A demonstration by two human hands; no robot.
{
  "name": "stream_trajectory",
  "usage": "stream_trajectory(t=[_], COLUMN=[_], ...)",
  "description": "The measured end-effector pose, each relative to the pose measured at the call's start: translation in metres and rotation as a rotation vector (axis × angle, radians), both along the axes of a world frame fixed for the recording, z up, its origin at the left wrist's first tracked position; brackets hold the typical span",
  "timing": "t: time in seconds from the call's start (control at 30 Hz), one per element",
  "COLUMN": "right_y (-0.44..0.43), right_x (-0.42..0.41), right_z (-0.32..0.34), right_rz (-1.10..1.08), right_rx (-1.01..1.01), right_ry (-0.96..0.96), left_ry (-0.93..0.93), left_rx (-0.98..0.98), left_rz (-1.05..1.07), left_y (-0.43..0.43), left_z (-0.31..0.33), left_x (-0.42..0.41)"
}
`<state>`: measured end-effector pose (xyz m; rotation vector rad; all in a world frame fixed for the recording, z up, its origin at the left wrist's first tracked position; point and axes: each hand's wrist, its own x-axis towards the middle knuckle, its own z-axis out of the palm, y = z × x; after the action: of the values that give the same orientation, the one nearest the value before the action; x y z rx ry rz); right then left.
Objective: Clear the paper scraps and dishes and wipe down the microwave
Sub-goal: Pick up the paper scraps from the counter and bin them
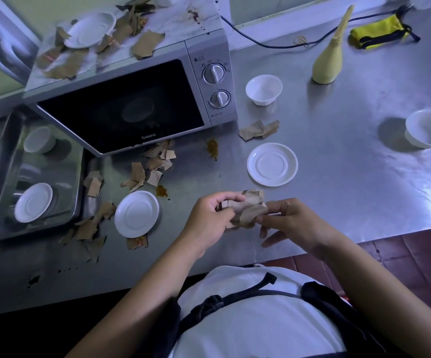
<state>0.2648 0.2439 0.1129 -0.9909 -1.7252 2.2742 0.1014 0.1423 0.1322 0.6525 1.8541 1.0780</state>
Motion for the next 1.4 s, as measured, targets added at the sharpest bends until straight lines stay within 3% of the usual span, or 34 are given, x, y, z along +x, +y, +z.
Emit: stream_trajectory(t=[0.17,0.33,0.53,0.63,0.87,1.0,1.27,1.4], right_y=[0.0,0.0,-0.002,-0.002,0.002,0.044,0.18,0.234], right_x=[-0.008,-0.017,-0.023,-0.024,-0.026,-0.026,-0.098,-0.147], right_z=[-0.005,-0.015,-0.024,-0.029,-0.03,-0.032,-0.069,-0.089], right_rz=[-0.117,-0.251,-0.268,-0.269,-0.343,-0.448,-0.344,0.007], right_rx=[0.043,0.106,0.159,0.154,0.143,0.152,0.549,0.848], right_ry=[-0.041,-0.056,-0.108,-0.113,-0.127,-0.171,-0.431,-0.642], left_ry=[-0.057,0.018,-0.12,-0.08,-0.057,-0.18,-0.289,-0.315], left_rx=[0.045,0.04,0.061,0.083,0.006,0.017,0.054,-0.012], left_rz=[-0.01,-0.066,-0.055,-0.044,0.198,0.305,0.403,0.44], left_y=[-0.001,-0.002,-0.002,-0.002,-0.007,-0.016,-0.026,-0.029], left_z=[0.004,0.0,0.003,-0.003,-0.015,-0.015,-0.012,-0.014], left_x=[0.002,-0.002,0.001,0.001,-0.015,-0.032,-0.052,-0.055])
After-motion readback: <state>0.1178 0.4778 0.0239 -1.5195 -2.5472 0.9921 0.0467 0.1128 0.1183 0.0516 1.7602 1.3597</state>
